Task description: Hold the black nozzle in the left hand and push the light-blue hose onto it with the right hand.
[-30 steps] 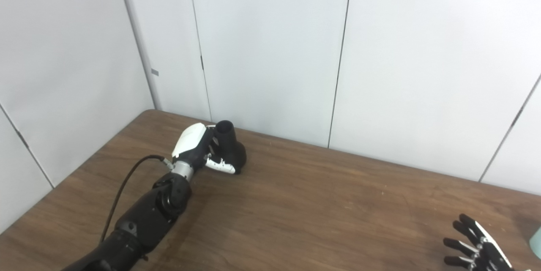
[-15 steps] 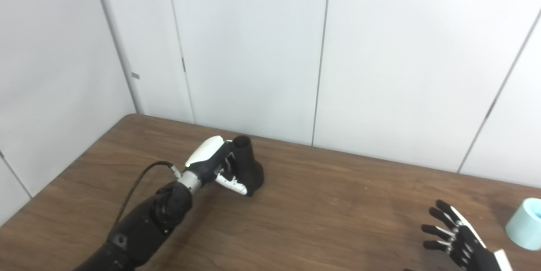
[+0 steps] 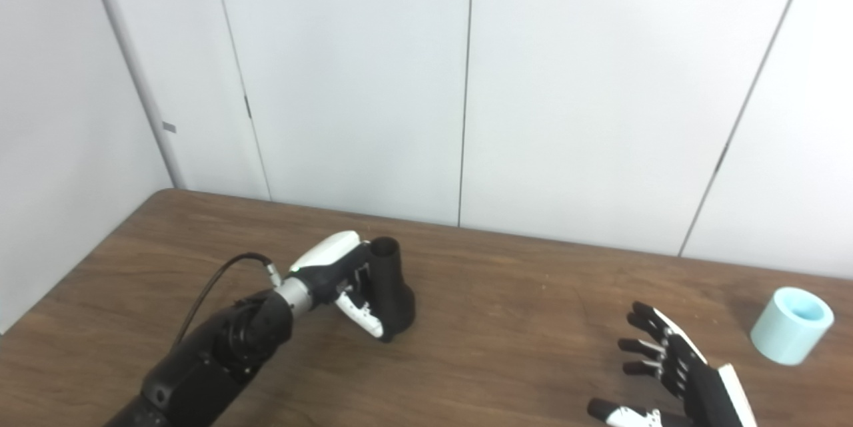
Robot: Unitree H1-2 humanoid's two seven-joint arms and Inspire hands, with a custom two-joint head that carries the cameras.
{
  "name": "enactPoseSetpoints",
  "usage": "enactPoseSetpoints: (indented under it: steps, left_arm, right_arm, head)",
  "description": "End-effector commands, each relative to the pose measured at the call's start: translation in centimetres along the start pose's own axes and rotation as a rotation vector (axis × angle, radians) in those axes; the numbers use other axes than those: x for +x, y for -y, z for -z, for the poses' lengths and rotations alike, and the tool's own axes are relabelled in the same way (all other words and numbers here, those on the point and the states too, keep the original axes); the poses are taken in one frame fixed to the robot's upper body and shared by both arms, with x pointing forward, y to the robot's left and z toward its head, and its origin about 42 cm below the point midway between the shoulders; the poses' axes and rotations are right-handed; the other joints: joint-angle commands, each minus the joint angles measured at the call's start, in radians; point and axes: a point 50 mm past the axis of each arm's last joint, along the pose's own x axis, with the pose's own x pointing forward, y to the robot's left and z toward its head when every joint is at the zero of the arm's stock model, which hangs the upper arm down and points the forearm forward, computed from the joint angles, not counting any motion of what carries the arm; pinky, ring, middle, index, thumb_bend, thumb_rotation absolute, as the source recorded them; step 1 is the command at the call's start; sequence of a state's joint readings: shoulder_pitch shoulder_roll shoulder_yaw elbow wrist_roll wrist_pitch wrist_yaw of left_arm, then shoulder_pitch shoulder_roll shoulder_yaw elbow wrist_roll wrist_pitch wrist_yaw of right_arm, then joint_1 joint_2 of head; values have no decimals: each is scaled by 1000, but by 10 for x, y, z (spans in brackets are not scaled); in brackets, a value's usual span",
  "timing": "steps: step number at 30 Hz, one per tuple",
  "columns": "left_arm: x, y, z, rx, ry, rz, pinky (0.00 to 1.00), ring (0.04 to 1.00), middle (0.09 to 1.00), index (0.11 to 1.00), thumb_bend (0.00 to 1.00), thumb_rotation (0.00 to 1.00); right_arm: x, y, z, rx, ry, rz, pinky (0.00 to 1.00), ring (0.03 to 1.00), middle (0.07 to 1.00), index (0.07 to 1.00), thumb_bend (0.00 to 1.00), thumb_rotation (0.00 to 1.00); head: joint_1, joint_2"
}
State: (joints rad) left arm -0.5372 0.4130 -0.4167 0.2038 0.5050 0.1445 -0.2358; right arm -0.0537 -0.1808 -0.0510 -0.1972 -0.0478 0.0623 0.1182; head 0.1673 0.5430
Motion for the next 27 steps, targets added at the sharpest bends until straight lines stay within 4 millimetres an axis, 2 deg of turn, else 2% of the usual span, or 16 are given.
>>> enactPoseSetpoints:
  steps: [1, 5, 8, 14, 18, 22, 24, 27]
  left_arm:
    - [3, 47, -21, -8, 53, 111, 343, 430, 458, 485, 527, 0]
    - [4, 58, -31, 15, 74, 80, 307, 416, 462, 486, 527, 0]
    - [5, 74, -41, 64, 106, 40, 267, 376, 429, 496, 525, 0]
    - [7, 99, -51, 86, 176, -21, 278, 387, 433, 497, 525, 0]
    - [10, 113, -57, 63, 193, -22, 248, 364, 415, 500, 523, 0]
    - [12, 122, -60, 63, 193, -6, 229, 340, 394, 498, 520, 0]
    - [13, 123, -60, 64, 197, 4, 226, 333, 455, 484, 526, 0]
    - [12, 124, -59, 69, 205, 18, 222, 328, 470, 481, 527, 0]
  right_arm:
    - [9, 0, -22, -5, 125, 18, 633, 747, 855, 874, 764, 180]
    - [10, -3, -25, -8, 136, 21, 626, 745, 853, 874, 760, 169]
    - [11, -5, -28, -11, 145, 23, 619, 744, 852, 875, 758, 164]
    - [13, -7, -30, 0, 153, 28, 607, 744, 853, 875, 751, 153]
    - [14, -8, -30, -3, 159, 35, 590, 741, 852, 875, 753, 157]
    - [13, -8, -33, -9, 167, 45, 592, 738, 847, 873, 759, 166]
    - [12, -8, -35, -11, 172, 50, 597, 736, 845, 871, 762, 169]
    - [12, -7, -40, -13, 180, 57, 598, 734, 843, 870, 767, 177]
  head:
    - [-5, 2]
    - [-25, 7]
    - [-38, 10]
    - [-54, 12]
    - [-68, 13]
    - [-89, 15]
    - [-102, 17]
    - [-126, 20]
